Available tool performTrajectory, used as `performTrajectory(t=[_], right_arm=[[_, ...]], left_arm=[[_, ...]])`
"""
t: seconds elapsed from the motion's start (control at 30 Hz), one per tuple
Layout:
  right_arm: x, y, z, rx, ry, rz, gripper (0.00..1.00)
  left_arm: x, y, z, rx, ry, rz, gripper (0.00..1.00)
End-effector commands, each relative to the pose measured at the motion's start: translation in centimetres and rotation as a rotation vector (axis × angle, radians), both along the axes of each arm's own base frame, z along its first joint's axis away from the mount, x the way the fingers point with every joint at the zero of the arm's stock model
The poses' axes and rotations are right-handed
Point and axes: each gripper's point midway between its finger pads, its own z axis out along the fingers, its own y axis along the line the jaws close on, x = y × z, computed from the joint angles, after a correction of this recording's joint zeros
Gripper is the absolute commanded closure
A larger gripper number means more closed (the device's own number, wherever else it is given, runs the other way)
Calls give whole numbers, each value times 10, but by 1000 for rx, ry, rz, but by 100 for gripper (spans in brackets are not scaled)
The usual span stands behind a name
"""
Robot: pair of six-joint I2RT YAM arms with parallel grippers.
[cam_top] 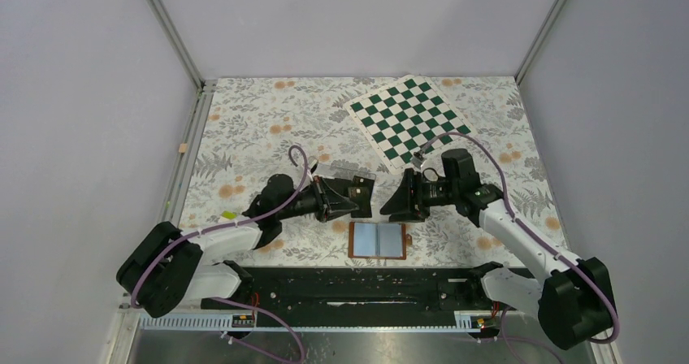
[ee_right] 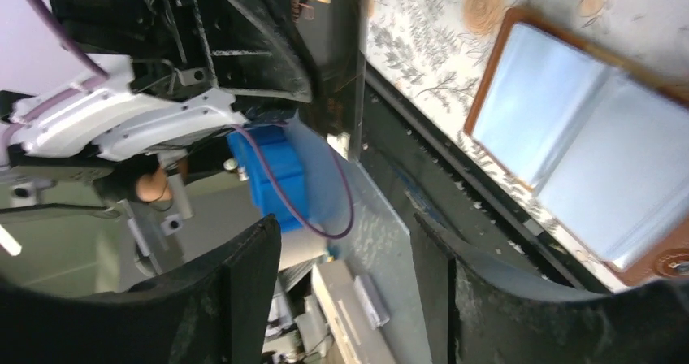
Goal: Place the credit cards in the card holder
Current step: Insert the credit card into the card holder.
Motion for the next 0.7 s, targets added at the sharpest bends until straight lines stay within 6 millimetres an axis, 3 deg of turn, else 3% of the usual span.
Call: performTrajectory(t=[0.0, 0.33, 0.67], right_arm=[[-6, 14, 35, 233, 23, 42, 36], [8, 29, 55, 381, 46, 81, 48], [7, 25, 59, 394, 34, 39, 57]], left_arm=[[-14, -4, 92, -360, -115, -52, 100], [-22, -10, 86, -412, -62, -84, 100], [-23, -9, 83, -400, -71, -81, 100]])
